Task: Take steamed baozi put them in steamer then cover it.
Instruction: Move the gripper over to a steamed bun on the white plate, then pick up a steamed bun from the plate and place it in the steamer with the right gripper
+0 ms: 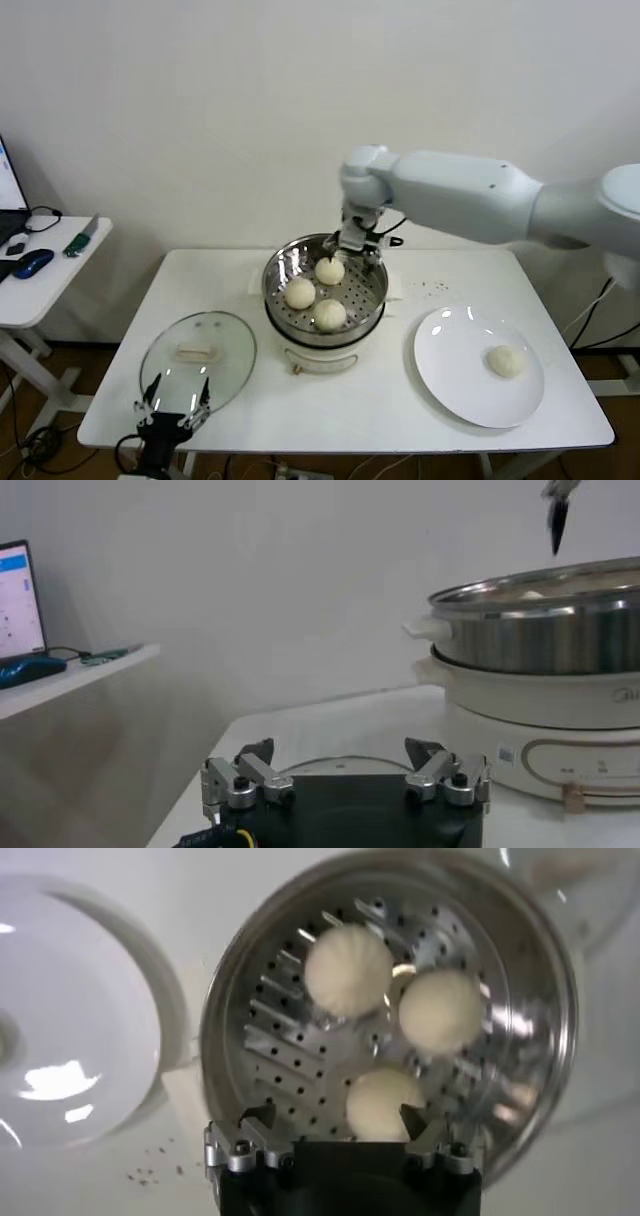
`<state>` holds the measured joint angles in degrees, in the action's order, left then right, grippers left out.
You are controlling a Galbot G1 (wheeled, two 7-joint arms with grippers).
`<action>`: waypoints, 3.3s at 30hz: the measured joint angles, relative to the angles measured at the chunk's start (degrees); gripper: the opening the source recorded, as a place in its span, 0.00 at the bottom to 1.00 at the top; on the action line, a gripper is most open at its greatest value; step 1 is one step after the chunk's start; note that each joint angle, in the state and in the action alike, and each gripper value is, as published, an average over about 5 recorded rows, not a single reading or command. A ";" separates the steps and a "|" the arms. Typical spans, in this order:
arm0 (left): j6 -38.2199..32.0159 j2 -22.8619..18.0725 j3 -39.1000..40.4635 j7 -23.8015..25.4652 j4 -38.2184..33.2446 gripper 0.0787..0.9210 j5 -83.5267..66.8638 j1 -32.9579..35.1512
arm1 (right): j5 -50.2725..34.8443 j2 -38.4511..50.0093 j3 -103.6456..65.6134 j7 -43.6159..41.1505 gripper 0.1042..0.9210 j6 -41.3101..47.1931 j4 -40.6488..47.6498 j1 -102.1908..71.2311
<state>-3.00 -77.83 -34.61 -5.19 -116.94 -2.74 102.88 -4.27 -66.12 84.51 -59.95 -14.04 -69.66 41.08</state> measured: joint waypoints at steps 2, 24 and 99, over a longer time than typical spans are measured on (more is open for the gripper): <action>-0.05 -0.03 -0.03 0.02 0.02 0.88 -0.01 -0.02 | -3.31 2.87 1.62 2.26 0.88 3.99 -0.73 0.77; 2.19 -1.09 0.71 0.24 -3.11 0.88 -1.52 0.58 | -6.88 28.84 -3.66 4.60 0.88 24.63 -4.05 -14.67; 2.88 -2.67 2.70 0.31 -3.75 0.88 -2.90 1.63 | -18.24 19.67 -1.59 -0.98 0.69 25.42 6.32 -7.65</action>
<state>-0.12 -80.50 -31.91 -4.89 -120.69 -5.63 104.51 -22.51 -46.44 82.92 -60.92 11.38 -63.34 33.43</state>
